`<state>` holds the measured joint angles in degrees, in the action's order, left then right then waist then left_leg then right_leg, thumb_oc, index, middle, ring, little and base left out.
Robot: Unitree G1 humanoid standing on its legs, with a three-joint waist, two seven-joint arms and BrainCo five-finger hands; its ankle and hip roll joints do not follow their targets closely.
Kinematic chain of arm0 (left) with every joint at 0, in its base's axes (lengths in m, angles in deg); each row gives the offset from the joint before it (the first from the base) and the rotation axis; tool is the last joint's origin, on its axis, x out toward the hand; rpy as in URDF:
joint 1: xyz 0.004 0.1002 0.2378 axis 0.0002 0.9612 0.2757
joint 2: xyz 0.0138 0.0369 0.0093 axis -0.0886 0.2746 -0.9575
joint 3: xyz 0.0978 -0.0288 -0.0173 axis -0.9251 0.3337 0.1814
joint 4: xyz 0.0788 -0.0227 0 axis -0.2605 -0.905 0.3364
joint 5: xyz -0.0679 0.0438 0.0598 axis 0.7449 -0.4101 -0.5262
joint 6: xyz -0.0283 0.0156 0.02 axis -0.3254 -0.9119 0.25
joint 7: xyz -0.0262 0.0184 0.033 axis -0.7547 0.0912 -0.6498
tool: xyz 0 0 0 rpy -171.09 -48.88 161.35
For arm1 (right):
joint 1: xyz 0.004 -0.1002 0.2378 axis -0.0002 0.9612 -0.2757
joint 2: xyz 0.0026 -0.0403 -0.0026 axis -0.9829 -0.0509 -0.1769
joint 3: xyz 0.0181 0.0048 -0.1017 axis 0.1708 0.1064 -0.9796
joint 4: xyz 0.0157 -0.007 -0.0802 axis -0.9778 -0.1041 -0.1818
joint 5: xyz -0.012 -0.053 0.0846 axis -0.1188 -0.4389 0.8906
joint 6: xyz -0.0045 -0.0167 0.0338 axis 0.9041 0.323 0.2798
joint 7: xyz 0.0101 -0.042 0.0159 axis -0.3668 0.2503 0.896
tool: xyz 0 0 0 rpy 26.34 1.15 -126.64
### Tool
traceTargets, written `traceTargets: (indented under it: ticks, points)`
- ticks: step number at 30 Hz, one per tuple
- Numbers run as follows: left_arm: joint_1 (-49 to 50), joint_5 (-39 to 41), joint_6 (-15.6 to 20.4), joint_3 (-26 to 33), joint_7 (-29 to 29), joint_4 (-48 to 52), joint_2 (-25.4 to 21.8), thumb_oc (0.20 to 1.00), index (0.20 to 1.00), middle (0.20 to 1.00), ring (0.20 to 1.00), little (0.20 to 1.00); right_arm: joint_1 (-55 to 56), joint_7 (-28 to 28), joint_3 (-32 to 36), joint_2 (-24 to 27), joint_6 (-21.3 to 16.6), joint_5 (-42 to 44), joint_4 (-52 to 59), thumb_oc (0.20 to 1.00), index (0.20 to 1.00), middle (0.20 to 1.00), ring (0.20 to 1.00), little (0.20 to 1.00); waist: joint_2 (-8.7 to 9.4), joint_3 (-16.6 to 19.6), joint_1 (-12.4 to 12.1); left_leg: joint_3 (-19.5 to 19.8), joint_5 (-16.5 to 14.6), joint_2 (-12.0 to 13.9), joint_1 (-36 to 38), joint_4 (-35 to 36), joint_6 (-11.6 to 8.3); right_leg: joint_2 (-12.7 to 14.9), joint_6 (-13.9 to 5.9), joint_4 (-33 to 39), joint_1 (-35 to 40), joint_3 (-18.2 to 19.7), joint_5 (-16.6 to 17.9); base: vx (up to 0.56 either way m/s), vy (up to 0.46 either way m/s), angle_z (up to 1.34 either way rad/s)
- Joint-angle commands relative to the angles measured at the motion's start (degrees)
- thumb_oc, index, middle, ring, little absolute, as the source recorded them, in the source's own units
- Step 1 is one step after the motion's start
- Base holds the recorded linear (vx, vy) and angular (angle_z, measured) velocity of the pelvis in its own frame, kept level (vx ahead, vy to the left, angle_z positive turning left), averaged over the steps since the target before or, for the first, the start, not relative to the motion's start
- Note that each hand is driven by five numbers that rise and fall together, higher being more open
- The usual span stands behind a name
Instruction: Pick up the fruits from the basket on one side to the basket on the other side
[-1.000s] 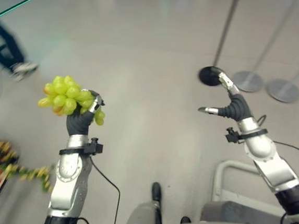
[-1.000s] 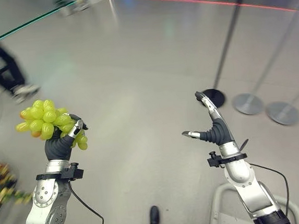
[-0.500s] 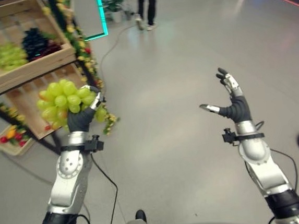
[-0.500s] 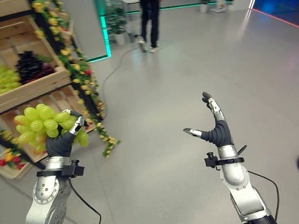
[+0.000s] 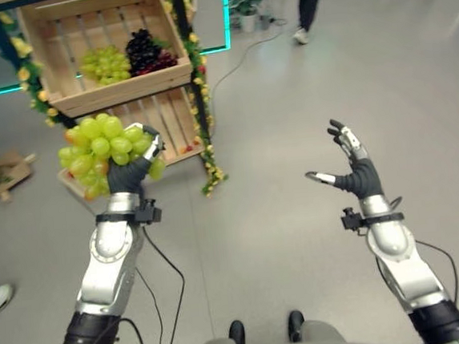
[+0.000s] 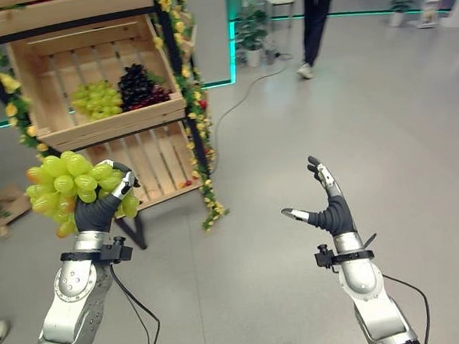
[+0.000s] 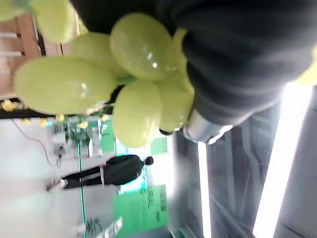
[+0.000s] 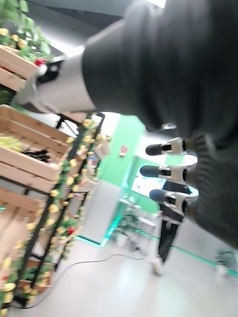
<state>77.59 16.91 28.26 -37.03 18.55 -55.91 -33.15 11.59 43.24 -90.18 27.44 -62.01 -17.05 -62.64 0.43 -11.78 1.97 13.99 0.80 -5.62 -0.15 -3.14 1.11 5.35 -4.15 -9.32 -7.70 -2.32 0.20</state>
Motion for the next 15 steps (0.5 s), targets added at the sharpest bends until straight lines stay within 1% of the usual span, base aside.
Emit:
traceTargets:
  ticks: [1,2,3,4,6,9,10,11,12,13,14,15]
  points:
    - [-1.9,-3.5,4.6,1.4,-0.4,4.1,-0.9,0.200,0.200,0.200,0.200,0.200,-1.9,0.8,1.9,0.9,-3.6,2.5,2.1,1.000,1.000,1.000,1.000,1.000,-0.06,3.7,-0.5,-2.1,-3.7,-1.2,3.7,1.5,-0.70,-2.1,-1.94,4.2,4.0,-3.2,-0.6,0.11,-0.086,0.54]
    - [-1.8,-3.5,4.5,1.5,-0.4,4.2,-0.9,0.200,0.200,0.200,0.200,0.200,-1.9,0.8,1.8,0.9,-3.6,2.5,2.1,1.000,1.000,1.000,1.000,1.000,-0.07,3.7,-0.4,-2.1,-3.8,-1.2,3.7,1.5,-0.72,-2.1,-1.91,4.3,4.1,-3.3,-0.6,0.20,-0.176,0.38]
    - [-0.3,-3.1,4.7,3.0,-0.1,4.6,-0.7,0.200,0.200,0.200,0.200,0.200,-2.5,1.9,0.6,1.0,-3.4,3.8,1.9,1.000,1.000,1.000,1.000,1.000,0.00,4.4,-1.1,-2.2,-3.8,-0.7,3.9,1.8,-1.38,-2.0,-1.78,5.4,5.1,-4.4,-0.5,0.13,-0.143,0.12]
    - [0.3,-2.9,4.6,3.5,0.1,4.7,-0.5,0.200,0.200,0.200,0.200,0.200,-2.8,2.3,0.1,1.3,-3.3,4.6,1.9,1.000,1.000,1.000,1.000,1.000,0.16,4.6,-1.4,-2.2,-3.9,-0.5,3.9,1.8,-1.53,-2.0,-1.57,5.7,5.5,-4.6,-0.6,0.18,-0.222,0.09]
    - [1.0,-2.3,4.6,4.3,0.3,4.8,-0.5,0.200,0.200,0.200,0.200,0.200,-3.6,3.7,-1.0,1.7,-3.1,6.7,1.6,1.000,1.000,1.000,1.000,1.000,0.56,4.9,-2.0,-1.6,-4.0,0.0,3.9,1.6,-2.51,-2.1,-1.05,6.1,6.3,-5.7,-1.2,0.13,-0.199,0.11]
    - [1.2,-1.7,4.3,4.5,0.0,4.6,-0.1,0.200,0.200,0.200,0.200,0.200,-4.9,5.7,-1.8,3.0,-2.7,9.7,1.7,1.000,1.000,1.000,1.000,1.000,0.82,4.7,-2.6,-0.3,-5.0,0.4,2.9,-0.8,-3.79,-1.8,-0.48,6.1,7.3,-8.2,-2.2,0.08,-0.162,0.44]
    - [1.2,-1.7,4.3,4.5,0.0,4.6,-0.1,0.200,0.200,0.200,0.200,0.200,-5.0,5.8,-1.8,3.1,-2.7,9.8,1.6,1.000,1.000,1.000,1.000,1.000,0.79,4.7,-2.5,-0.2,-5.1,0.3,2.8,-1.0,-3.81,-1.8,-0.47,6.1,7.4,-8.3,-2.3,0.07,-0.113,0.62]
    - [1.1,-1.5,4.2,4.3,-0.2,4.4,0.0,0.200,0.200,0.200,0.200,0.200,-5.1,6.3,-1.8,3.5,-2.5,11.0,1.3,1.000,1.000,1.000,1.000,1.000,1.03,4.5,-2.7,-0.3,-5.6,0.1,2.3,-3.1,-4.19,-1.6,-0.23,6.1,7.8,-8.6,-2.6,0.09,-0.134,0.43]
    - [0.6,-0.9,4.2,4.1,-0.5,3.8,0.2,0.200,0.200,0.200,0.200,0.200,-5.3,7.3,-1.9,4.1,-2.3,13.4,1.3,1.000,1.000,1.000,1.000,1.000,1.18,3.4,-2.8,-1.9,-5.4,-0.4,-0.4,-9.8,-5.88,-1.6,0.44,6.2,9.4,-9.7,-3.7,0.10,-0.148,0.57]
    - [0.2,-0.4,4.4,3.6,-0.5,3.6,0.5,0.200,0.200,0.200,0.200,0.200,-5.2,7.3,-1.6,4.4,-2.5,13.9,1.4,1.000,1.000,1.000,1.000,1.000,1.11,2.6,-2.9,-3.7,-3.8,-0.1,-2.2,-12.7,-7.17,-1.3,0.60,6.2,10.4,-10.6,-4.1,0.07,-0.109,0.64]
    - [-0.2,-0.3,4.4,3.2,-0.4,3.2,0.6,0.200,0.200,0.200,0.200,0.200,-5.1,7.0,-1.4,4.7,-2.5,13.7,1.5,1.000,1.000,1.000,1.000,1.000,1.13,1.7,-2.9,-6.2,-2.2,0.8,-4.4,-14.1,-7.86,-0.8,0.75,6.1,11.0,-11.6,-4.4,0.00,-0.034,0.84]
    - [-0.3,-0.4,4.4,3.1,-0.3,3.2,0.6,0.200,0.200,0.200,0.200,0.200,-5.2,7.0,-1.3,4.7,-2.6,13.7,1.4,1.000,1.000,1.000,1.000,1.000,1.06,1.8,-2.9,-6.2,-2.4,0.8,-4.8,-14.7,-7.87,-0.9,0.76,6.1,10.9,-11.7,-4.5,0.02,-0.040,0.70]
